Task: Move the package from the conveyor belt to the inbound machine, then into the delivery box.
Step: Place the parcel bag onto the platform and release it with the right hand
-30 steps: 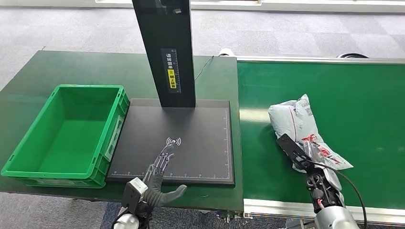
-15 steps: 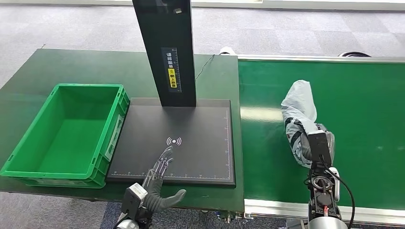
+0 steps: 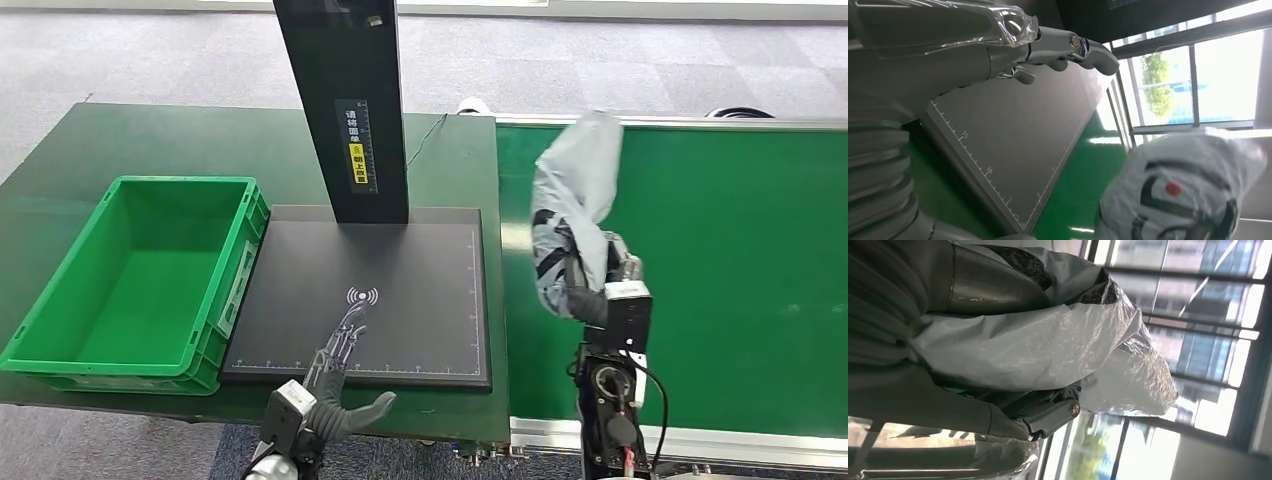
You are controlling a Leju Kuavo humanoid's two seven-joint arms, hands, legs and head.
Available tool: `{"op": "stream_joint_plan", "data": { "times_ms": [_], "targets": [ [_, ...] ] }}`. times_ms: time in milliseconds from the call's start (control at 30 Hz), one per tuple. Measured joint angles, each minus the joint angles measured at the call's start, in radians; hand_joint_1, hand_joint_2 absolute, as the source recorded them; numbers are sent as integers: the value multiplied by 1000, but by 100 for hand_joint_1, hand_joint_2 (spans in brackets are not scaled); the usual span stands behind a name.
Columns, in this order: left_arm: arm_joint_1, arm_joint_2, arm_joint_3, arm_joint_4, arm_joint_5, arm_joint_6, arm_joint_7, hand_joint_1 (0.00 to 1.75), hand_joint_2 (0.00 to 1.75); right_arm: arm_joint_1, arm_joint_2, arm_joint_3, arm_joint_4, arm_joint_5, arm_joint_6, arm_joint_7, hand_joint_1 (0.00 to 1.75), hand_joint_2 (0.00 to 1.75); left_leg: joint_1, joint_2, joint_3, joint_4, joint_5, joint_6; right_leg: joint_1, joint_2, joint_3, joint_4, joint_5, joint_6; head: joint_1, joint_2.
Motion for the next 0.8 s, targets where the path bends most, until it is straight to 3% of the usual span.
{"op": "stream_joint_plan", "data": {
  "times_ms": [200, 367, 500, 800],
  "targets": [
    [-25, 0, -9, 14, -2, 6, 0, 0, 175, -40, 52, 197, 106, 17, 96, 43, 175, 175, 0, -1, -1, 0, 0, 0, 0, 0, 0, 0, 0, 0, 0, 0],
    [-34, 1, -15, 26, 0, 6, 0, 0, 175, -94, 74, 312, 272, 90, 79, 100, 175, 175, 0, -1, -1, 0, 0, 0, 0, -1, -1, 0, 0, 0, 0, 0],
    [-35, 2, -19, 29, 5, 8, 1, 0, 175, -145, 79, 361, 390, 151, -22, 222, 175, 175, 0, -2, -1, 0, 0, 0, 0, -1, 0, 0, 0, 0, 0, 0],
    [-35, 3, -23, 30, 7, 9, 1, 0, 175, -194, 79, 392, 485, 161, -43, 246, 175, 175, 0, -2, 0, 0, 0, 0, 0, -1, 0, 0, 0, 0, 0, 0]
  ]
}}
